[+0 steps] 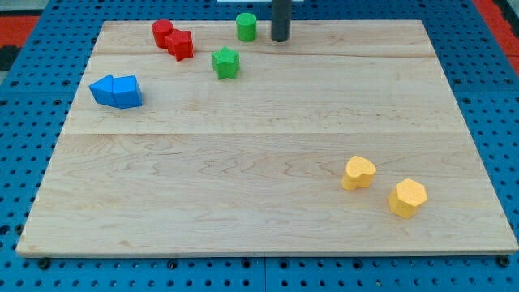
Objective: Move the green circle to the center left
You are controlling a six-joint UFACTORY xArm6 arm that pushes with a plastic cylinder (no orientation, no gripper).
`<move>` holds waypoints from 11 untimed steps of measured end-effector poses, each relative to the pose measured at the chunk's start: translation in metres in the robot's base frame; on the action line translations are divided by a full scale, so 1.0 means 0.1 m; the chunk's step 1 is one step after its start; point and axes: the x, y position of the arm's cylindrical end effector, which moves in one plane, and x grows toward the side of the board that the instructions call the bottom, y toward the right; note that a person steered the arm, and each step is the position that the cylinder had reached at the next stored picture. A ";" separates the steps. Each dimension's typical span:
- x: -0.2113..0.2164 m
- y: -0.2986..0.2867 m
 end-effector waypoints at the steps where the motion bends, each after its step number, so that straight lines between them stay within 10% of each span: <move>1: 0.04 -0.20; 4: -0.31 -1.36; 8: 0.32 1.31; 11: 0.86 1.81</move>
